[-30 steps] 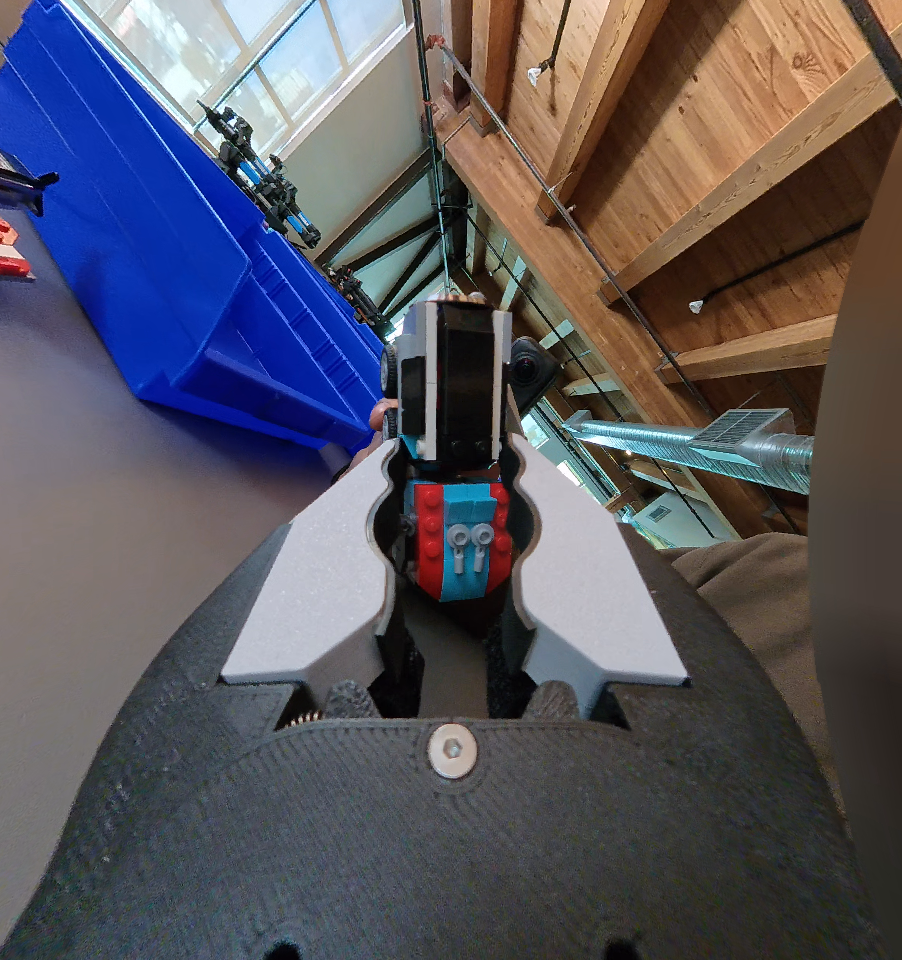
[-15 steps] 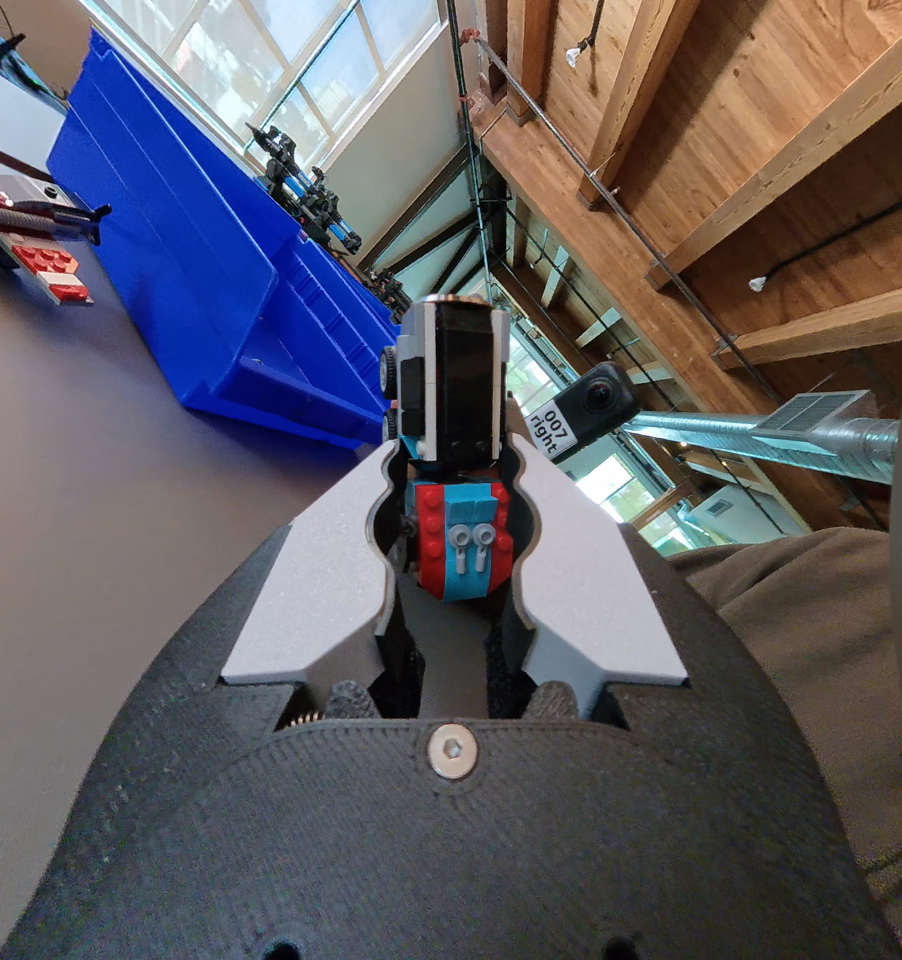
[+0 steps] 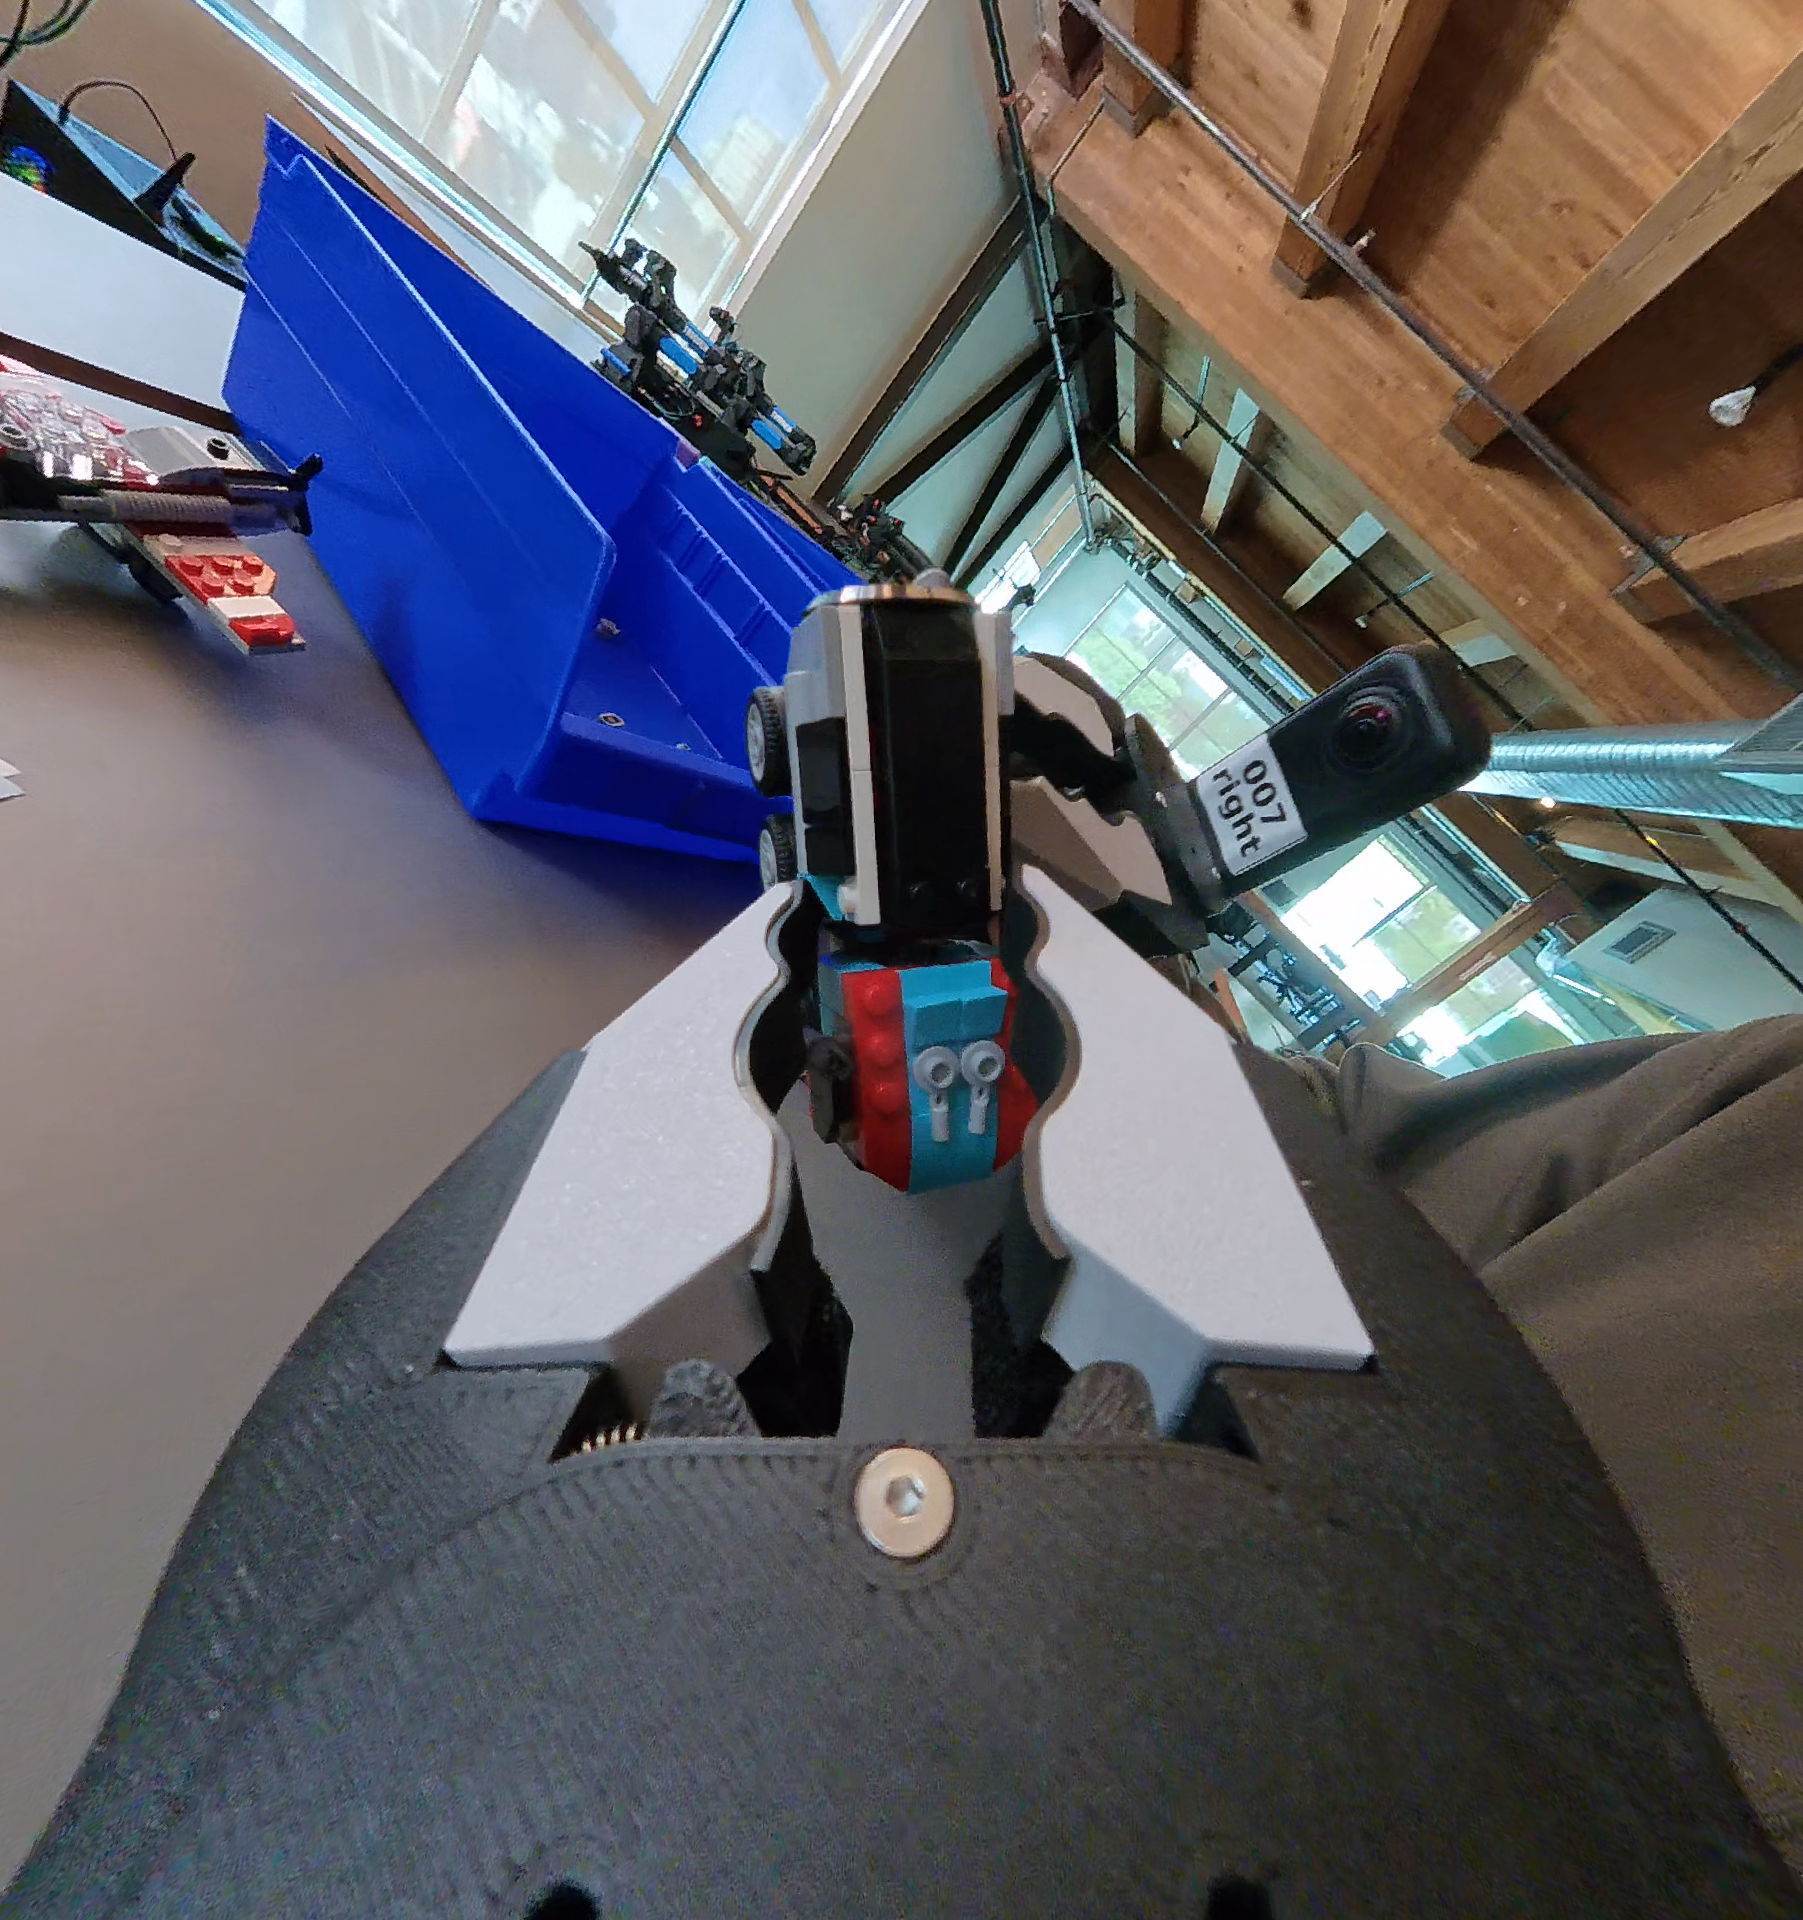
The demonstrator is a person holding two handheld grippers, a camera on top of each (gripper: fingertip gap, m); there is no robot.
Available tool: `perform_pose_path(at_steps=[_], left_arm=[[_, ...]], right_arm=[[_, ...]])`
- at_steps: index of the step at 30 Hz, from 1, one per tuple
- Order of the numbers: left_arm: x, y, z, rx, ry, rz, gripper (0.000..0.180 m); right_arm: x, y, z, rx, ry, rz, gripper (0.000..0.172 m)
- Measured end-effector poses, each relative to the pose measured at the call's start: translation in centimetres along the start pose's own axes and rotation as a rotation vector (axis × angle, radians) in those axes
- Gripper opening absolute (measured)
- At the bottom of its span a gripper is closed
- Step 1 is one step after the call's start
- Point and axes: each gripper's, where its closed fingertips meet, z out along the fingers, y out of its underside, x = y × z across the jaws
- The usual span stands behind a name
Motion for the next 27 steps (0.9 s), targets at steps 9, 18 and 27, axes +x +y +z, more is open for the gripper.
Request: perform_pose_path(at_steps=[9, 18, 27], left_arm=[[0.04, 0.14, 0.10, -0.016, 0.012, 0.047, 0.036], [-0.11, 0.07, 0.08, -0.024, -0.018, 0.128, 0.036], [0.21, 0.43, 0.23, -0.059, 0.000, 0.181, 0.036]], right_arm=[[-0.11, 0.14, -0.12, -0.040, -0.061, 0.111, 0.022], [-0.06, 0.31, 0.03, -0.068, -0.039, 0.126, 0.022], [-0.29, 0.35, -0.47, -0.094, -0.054, 0.014, 0.022]])
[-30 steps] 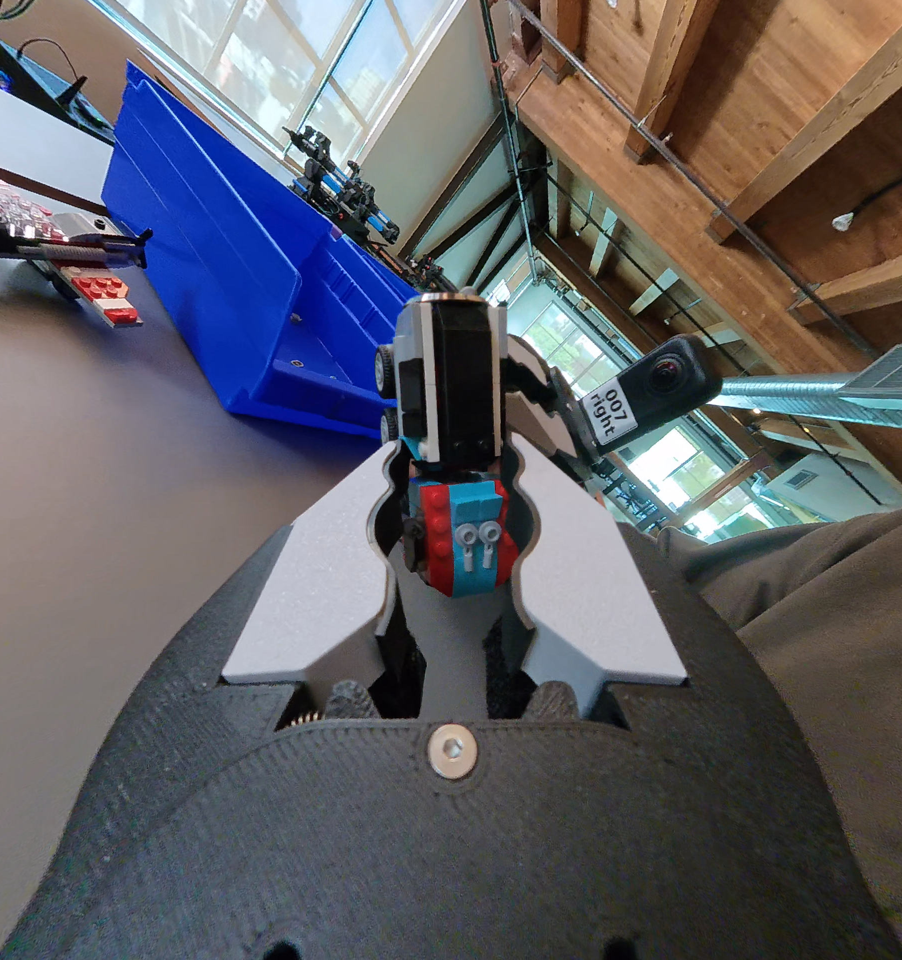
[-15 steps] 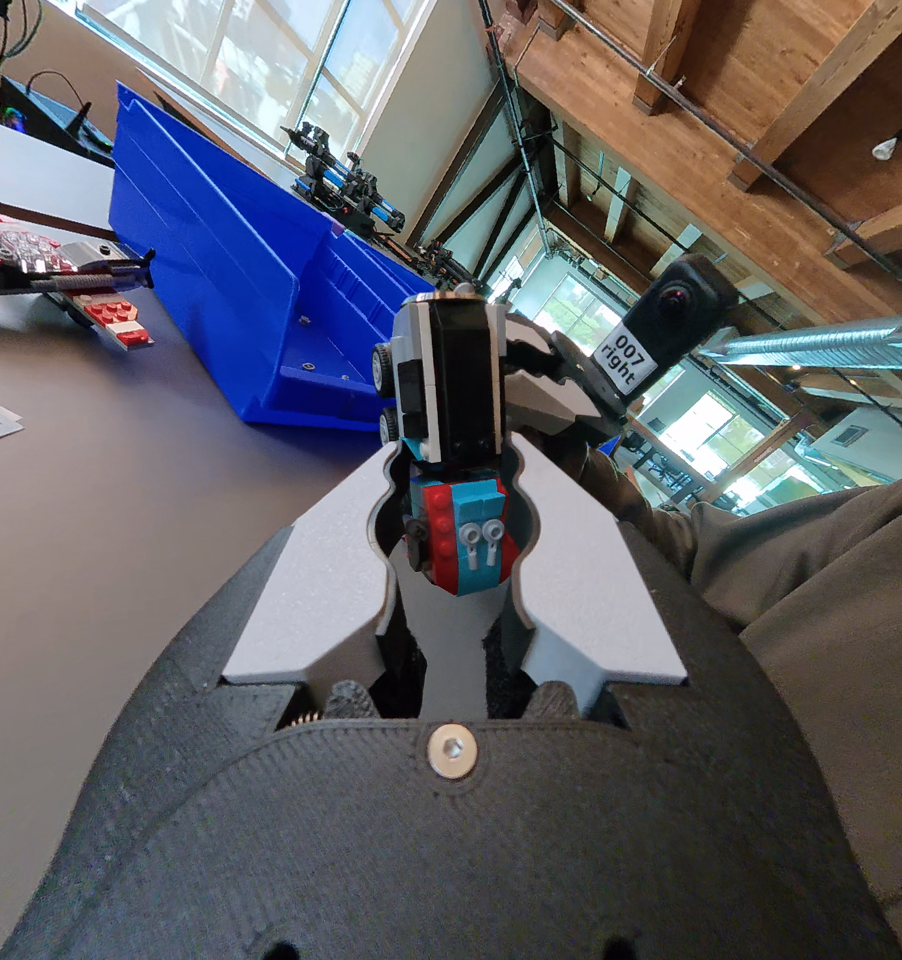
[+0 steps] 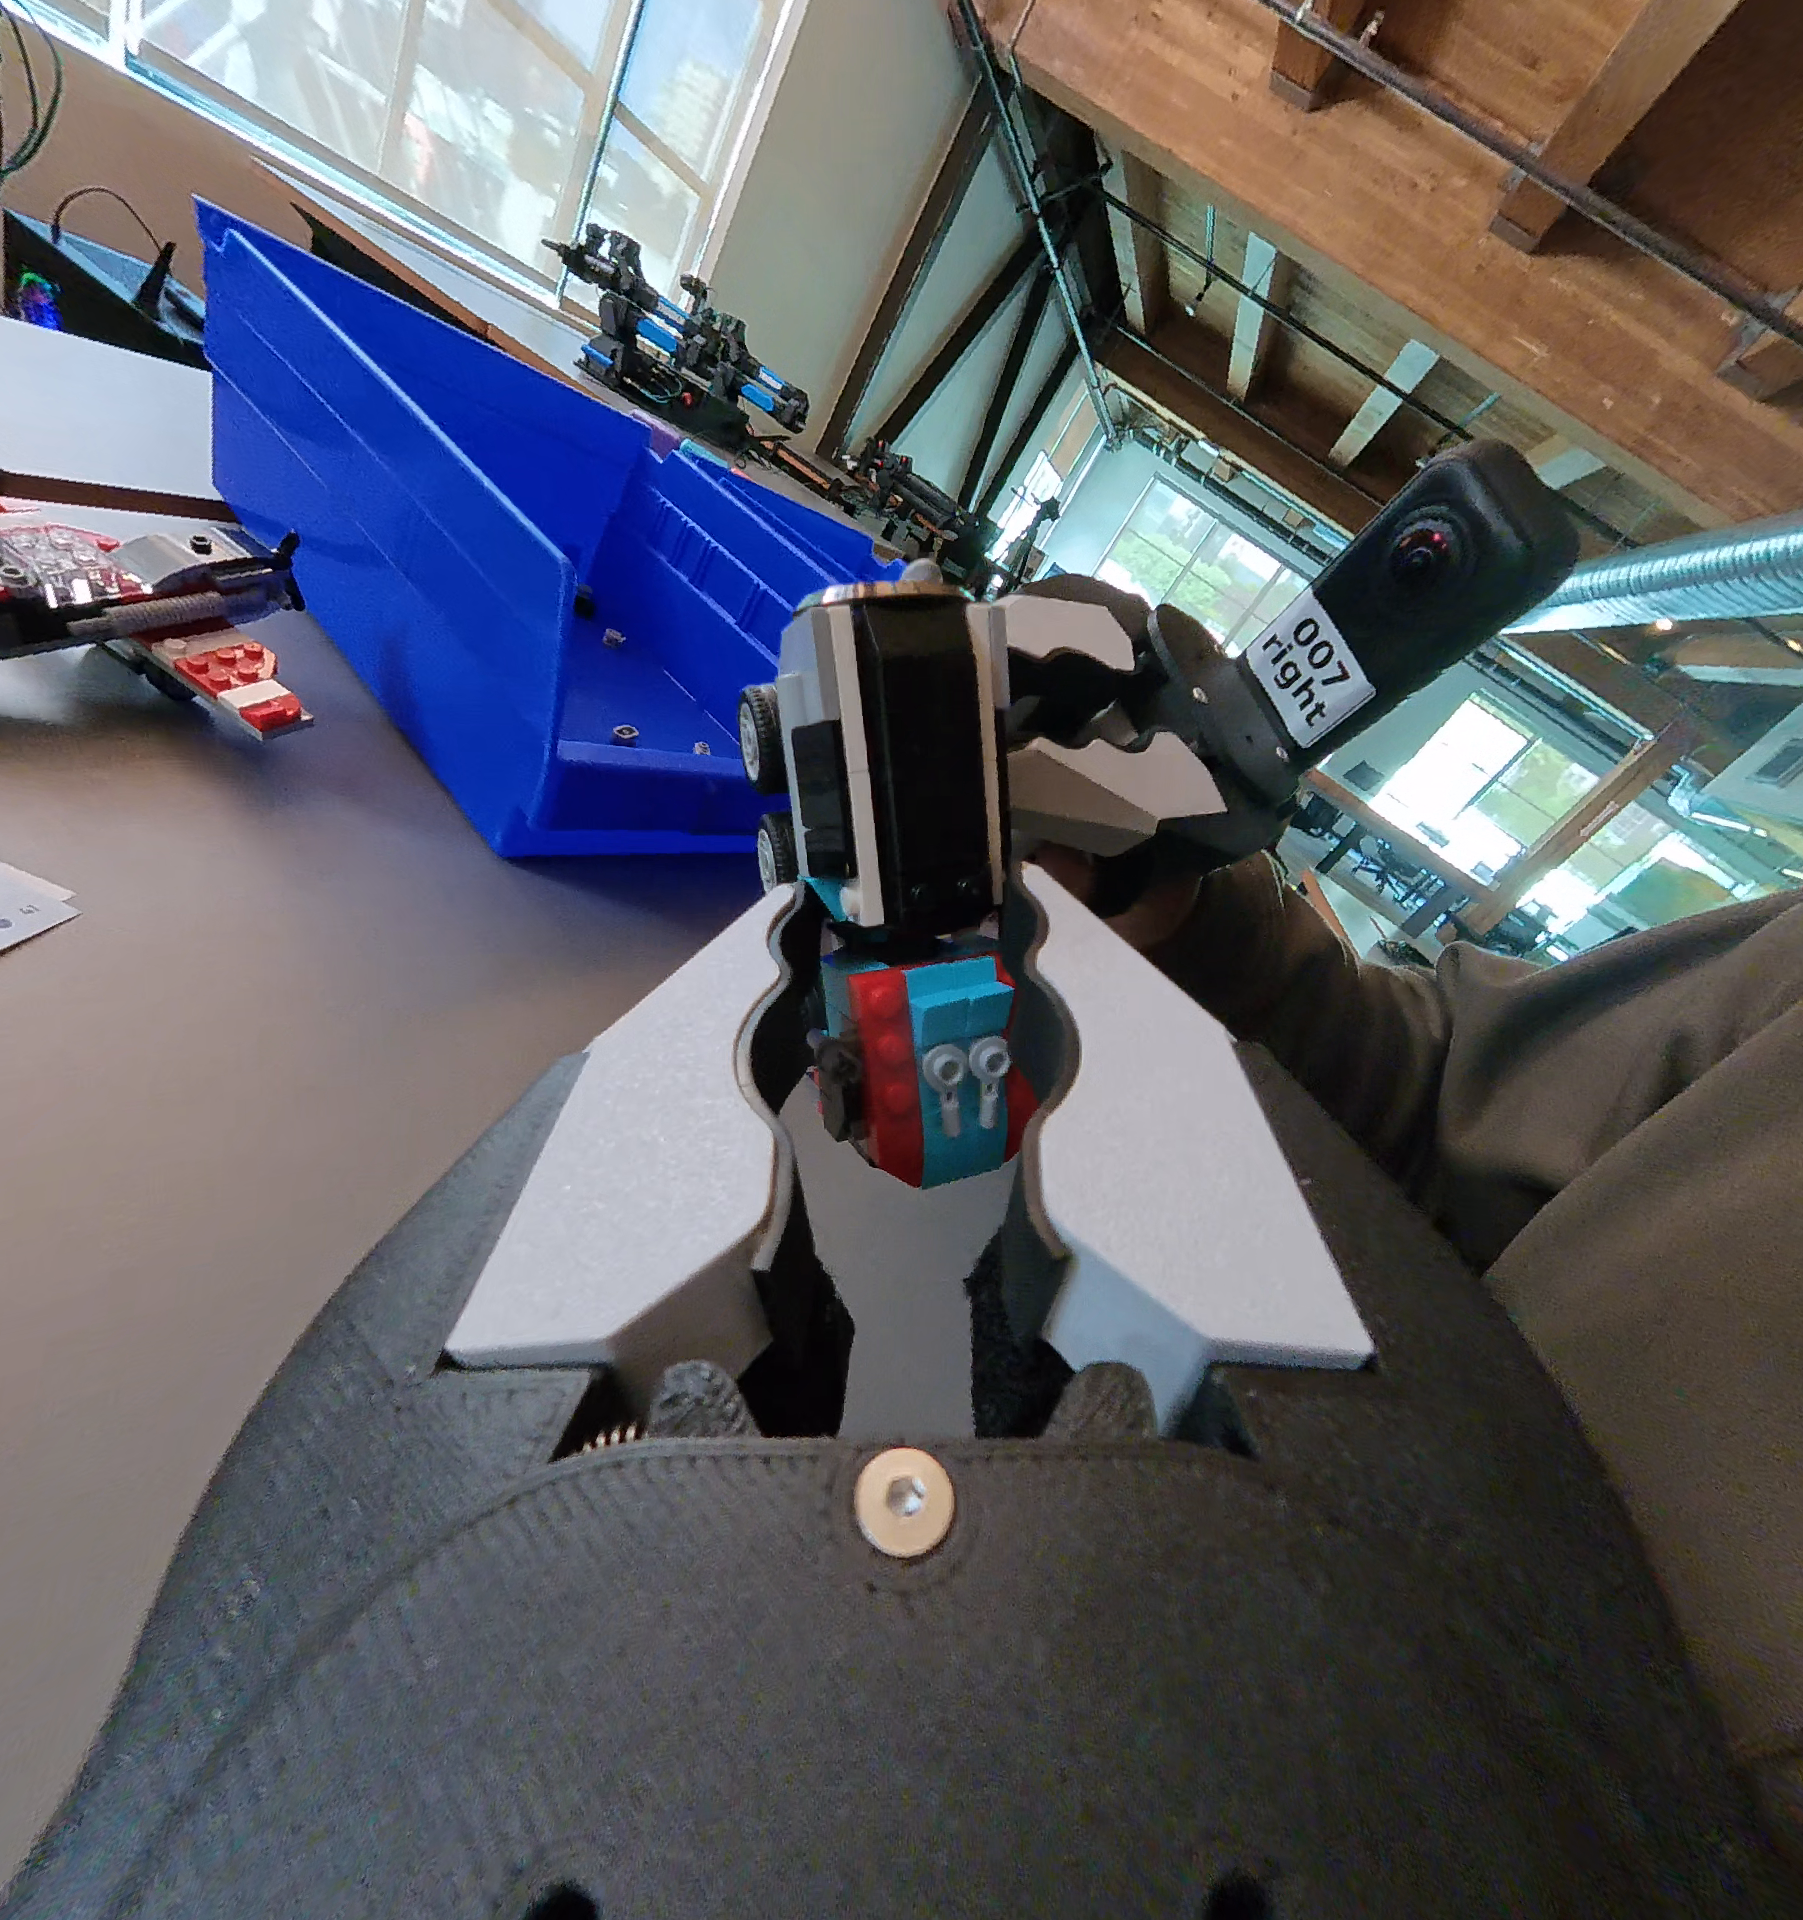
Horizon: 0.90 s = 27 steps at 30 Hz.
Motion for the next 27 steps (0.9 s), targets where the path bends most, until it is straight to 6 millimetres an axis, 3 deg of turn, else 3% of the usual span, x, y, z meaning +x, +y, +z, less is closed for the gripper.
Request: perform_pose_path(at_steps=[5, 11, 21, 27], left_arm=[[0.23, 0.01, 0.03, -0.014, -0.001, 0.061, 0.036], [0.16, -0.30, -0.08, -0.010, -0.023, 0.117, 0.036], [0.37, 0.35, 0.17, -0.040, 0.027, 0.085, 0.036], [0.13, 0.27, 0.14, -0.048, -0.032, 0.212, 0.036]], right_arm=[[-0.16, -0.08, -0.27, -0.013, -0.028, 0.015, 0.022], [-0.02, -0.31, -0.06, 0.020, -0.036, 0.173, 0.022], [-0.35, 0.36, -0.56, -0.044, -0.017, -0.023, 0.022], [-0.30, 0.49, -0.44, -0.054, -0.030, 0.096, 0.022]])
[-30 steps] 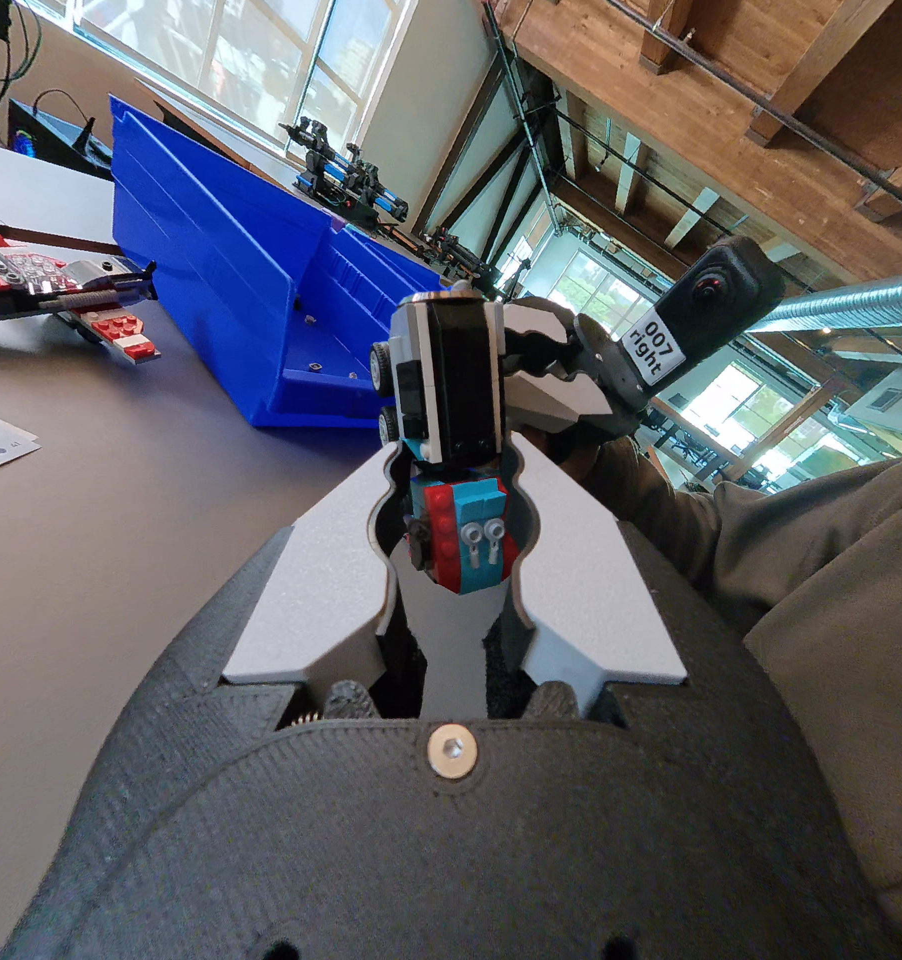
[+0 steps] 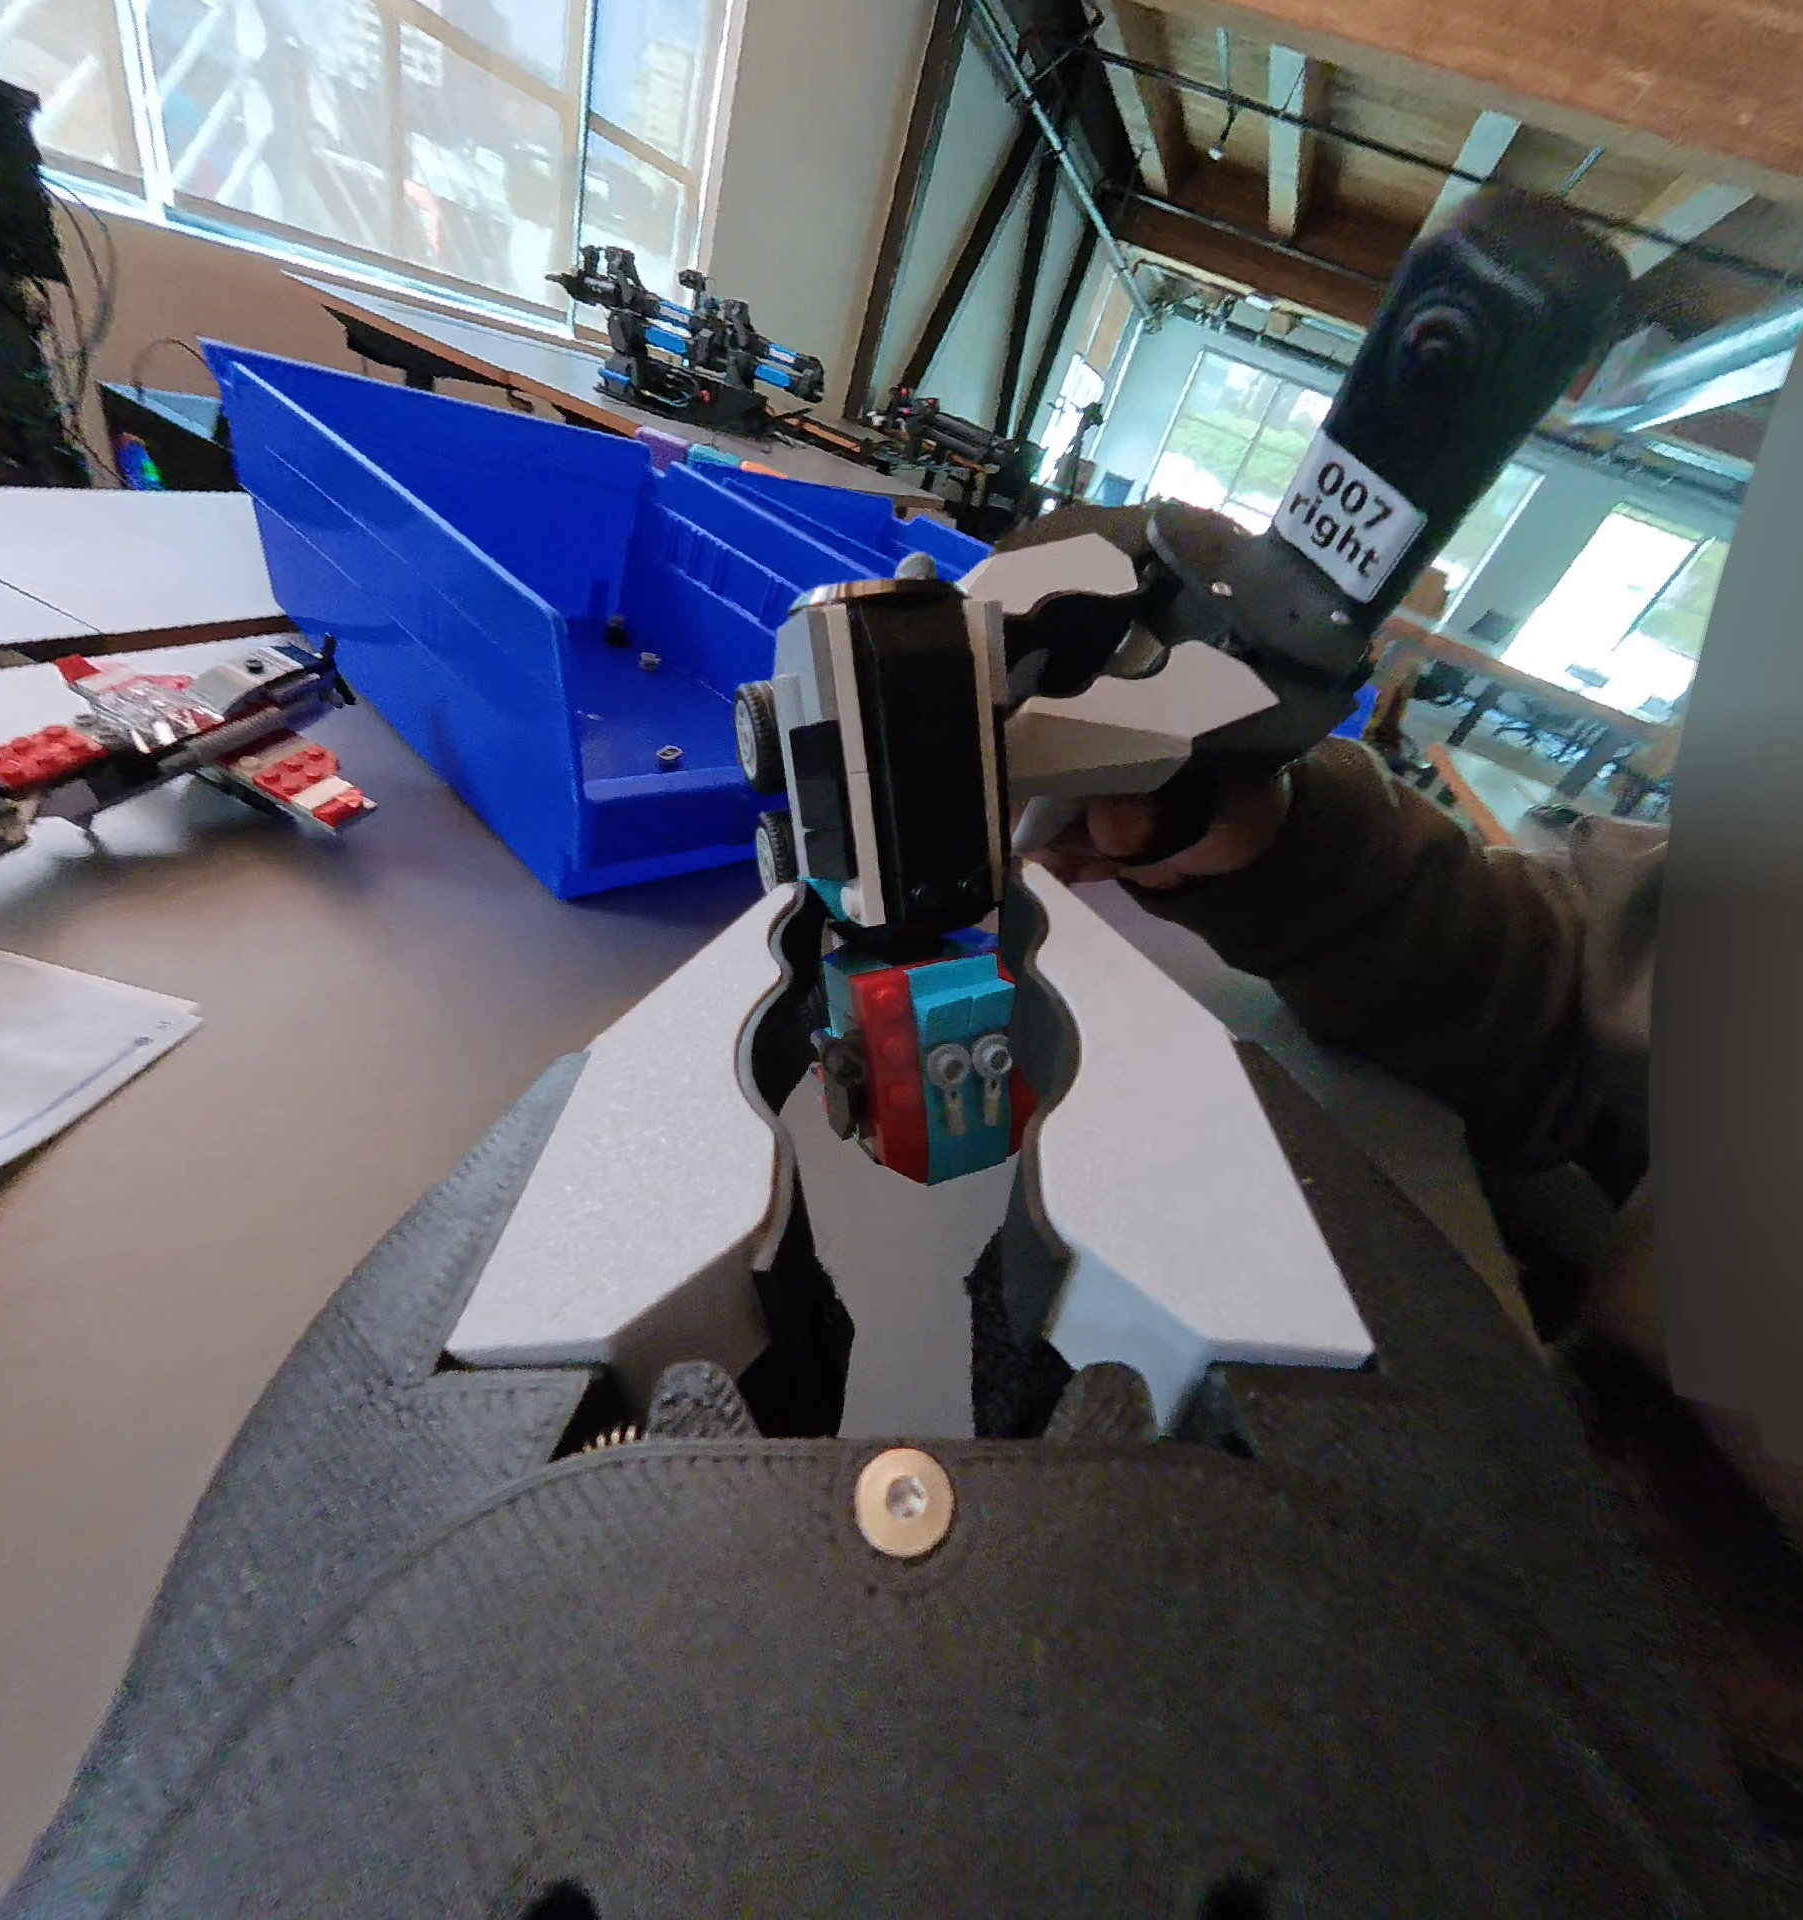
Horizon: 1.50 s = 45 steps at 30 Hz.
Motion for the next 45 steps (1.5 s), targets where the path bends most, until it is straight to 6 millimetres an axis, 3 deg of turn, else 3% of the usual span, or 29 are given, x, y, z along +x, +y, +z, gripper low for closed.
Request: perform_pose_path(at_steps=[7, 15, 19, 24, 25, 27, 31, 37, 45], left_arm=[[-0.7, 0.0, -0.1, -0.004, -0.062, 0.060, 0.035], [-0.3, 0.5, 0.1, -0.030, -0.031, 0.079, 0.036], [-0.2, 0.3, 0.2, -0.004, 0.012, -0.007, 0.036], [-0.4, 0.1, 0.1, 0.057, 0.122, -0.297, 0.036], [-0.5, 0.0, 0.0, 0.064, 0.135, -0.323, 0.036], [-0.5, -0.3, -0.1, 0.082, 0.148, -0.333, 0.036], [-0.1, -1.0, -0.4, 0.117, 0.219, -0.360, 0.036], [1.4, -2.0, -1.1, 0.163, 0.401, -0.406, 0.036], [2.9, -1.6, -1.1, 0.124, 0.481, -0.357, 0.036]], right_arm=[[0.4, 0.4, 0.7, -0.023, 0.060, 0.154, 0.022], [0.4, 0.6, 0.4, -0.074, 0.094, -0.029, 0.022], [0.5, 0.3, 0.3, -0.072, 0.125, -0.070, 0.022], [0.3, 0.3, 0.6, -0.021, 0.074, 0.067, 0.029], [0.3, 0.3, 0.7, -0.005, 0.056, 0.111, 0.032], [0.3, 0.0, 0.5, 0.039, -0.009, 0.227, 0.056], [0.6, -0.4, 0.2, 0.122, -0.123, 0.495, 0.066], [0.1, -2.1, -0.3, 0.284, -0.353, 0.874, 0.063], [-1.4, -3.1, -0.4, 0.314, -0.462, 0.931, 0.048]])
